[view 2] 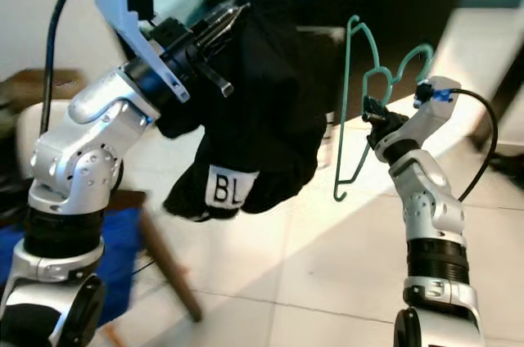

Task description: Hang hanger

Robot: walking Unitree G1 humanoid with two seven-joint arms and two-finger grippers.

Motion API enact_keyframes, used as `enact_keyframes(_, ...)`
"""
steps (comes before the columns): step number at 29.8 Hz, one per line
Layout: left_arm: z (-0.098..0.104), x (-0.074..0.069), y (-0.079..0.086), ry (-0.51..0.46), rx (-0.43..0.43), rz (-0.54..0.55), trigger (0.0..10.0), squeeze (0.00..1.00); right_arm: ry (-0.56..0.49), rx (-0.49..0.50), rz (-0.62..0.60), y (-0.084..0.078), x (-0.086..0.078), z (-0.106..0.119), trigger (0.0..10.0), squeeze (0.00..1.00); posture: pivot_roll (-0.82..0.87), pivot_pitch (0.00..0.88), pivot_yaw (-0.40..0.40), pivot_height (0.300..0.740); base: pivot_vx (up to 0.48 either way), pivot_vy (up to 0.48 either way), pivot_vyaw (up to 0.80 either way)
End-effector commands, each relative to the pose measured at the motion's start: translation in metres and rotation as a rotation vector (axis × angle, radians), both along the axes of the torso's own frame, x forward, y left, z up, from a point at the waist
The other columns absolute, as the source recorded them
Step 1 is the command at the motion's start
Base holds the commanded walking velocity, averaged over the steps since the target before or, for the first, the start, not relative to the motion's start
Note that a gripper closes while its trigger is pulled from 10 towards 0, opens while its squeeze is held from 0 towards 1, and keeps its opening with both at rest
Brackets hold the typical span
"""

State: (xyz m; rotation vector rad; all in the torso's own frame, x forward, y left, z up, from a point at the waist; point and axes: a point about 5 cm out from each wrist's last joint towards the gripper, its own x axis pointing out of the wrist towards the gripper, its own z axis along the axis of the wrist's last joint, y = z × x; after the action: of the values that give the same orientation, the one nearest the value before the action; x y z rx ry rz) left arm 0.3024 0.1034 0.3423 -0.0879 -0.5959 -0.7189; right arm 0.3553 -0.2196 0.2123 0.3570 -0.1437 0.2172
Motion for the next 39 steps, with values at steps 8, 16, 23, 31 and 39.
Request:
enact_keyframes(8,-0.034,0.015,0.008,0.042,0.163,0.086,10.0,0.00,0.117,-0.196,0.011,0.005,-0.004,-0.026,10.0,0.00,-0.03,0.000,0.031,0.740,0.000,-0.055,-0.80)
enact_keyframes(16,-0.046,0.029,0.022,-0.003,0.306,0.267,10.0,0.00,0.165,-0.240,0.030,0.007,-0.008,-0.038,10.0,0.00,-0.05,0.000,0.029,0.740,0.000,0.000,-0.80)
enact_keyframes(23,-0.051,0.036,0.034,-0.226,0.608,0.422,10.0,0.00,0.188,-0.310,0.142,0.011,-0.018,-0.049,10.0,0.00,-0.07,0.003,0.035,0.740,0.000,0.000,-0.80)
enact_keyframes(31,-0.032,0.019,0.053,-0.349,0.639,0.249,10.0,0.00,0.130,-0.277,0.241,-0.009,-0.027,-0.037,10.0,0.00,-0.07,0.000,0.037,0.740,0.000,0.000,-0.80)
enact_keyframes(39,-0.014,0.008,0.068,-0.399,0.637,0.081,10.0,0.00,0.046,-0.250,0.546,-0.003,-0.056,-0.021,10.0,0.00,-0.07,0.000,0.040,0.740,0.000,0.000,-0.60)
